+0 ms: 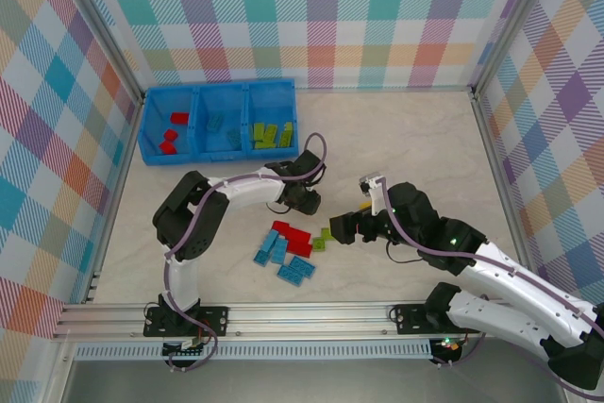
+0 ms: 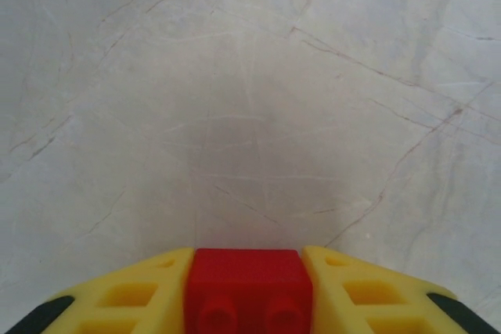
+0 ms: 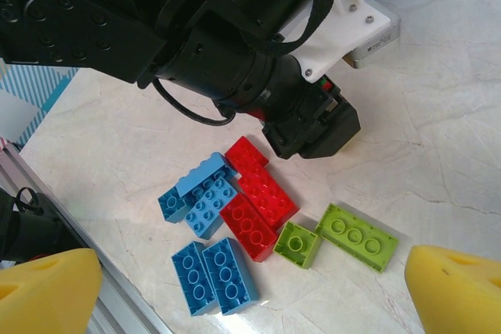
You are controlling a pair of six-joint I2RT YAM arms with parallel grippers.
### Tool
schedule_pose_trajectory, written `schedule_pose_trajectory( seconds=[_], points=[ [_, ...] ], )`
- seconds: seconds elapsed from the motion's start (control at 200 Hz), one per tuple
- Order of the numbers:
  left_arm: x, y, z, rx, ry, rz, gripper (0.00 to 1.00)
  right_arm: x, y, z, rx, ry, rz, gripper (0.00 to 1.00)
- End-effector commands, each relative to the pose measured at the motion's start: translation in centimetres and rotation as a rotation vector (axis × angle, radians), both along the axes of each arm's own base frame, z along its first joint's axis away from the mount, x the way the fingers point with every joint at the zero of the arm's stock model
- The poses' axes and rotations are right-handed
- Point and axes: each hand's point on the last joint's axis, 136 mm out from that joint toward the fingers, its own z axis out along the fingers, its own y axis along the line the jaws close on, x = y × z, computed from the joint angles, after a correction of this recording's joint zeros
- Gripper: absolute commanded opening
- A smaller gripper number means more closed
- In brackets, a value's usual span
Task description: Sort the legos into containers by color
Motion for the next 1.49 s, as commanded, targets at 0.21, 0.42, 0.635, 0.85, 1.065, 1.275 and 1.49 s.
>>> schedule_pose_trajectory(
  seconds=[0.21, 0.42, 0.635, 0.85, 1.065, 1.275, 1.49],
  points=[
    [5.2, 7.5, 16.2, -0.237, -0.327, 0.240, 0.28, 0.1, 0.3, 0.8, 0.048, -0.005, -0.003, 1.00],
    [11.5, 22.0, 21.9, -0.174, -0.509, 0.596, 0.29, 0.1, 0.7, 0.8, 0.062, -0.003, 0.007, 1.00],
    [16.6, 34.5, 19.1, -0.120, -0.490, 0.915, 0.30, -0.2, 0.8, 0.6, 0.067, 0.006, 0.016, 1.00],
    [19.4, 40.4, 16.3, -0.074, -0.450, 1.034, 0.33, -0.4, 0.4, 0.4, 0.056, 0.017, 0.012, 1.00],
    [19.9, 39.9, 17.3, -0.148, -0.443, 1.013, 0.67, 0.7, 0.2, 0.1, 0.020, 0.005, -0.035, 1.00],
    [15.7, 36.5, 24.8, -0.323, -0.534, 0.943, 0.71, 2.2, 1.2, -2.3, -0.127, 0.031, -0.015, 1.00],
    [5.6, 24.5, 31.8, -0.308, -0.649, 0.471, 0.76, 4.4, 1.0, -6.6, -0.567, -0.187, 0.256, 1.00]
  ],
)
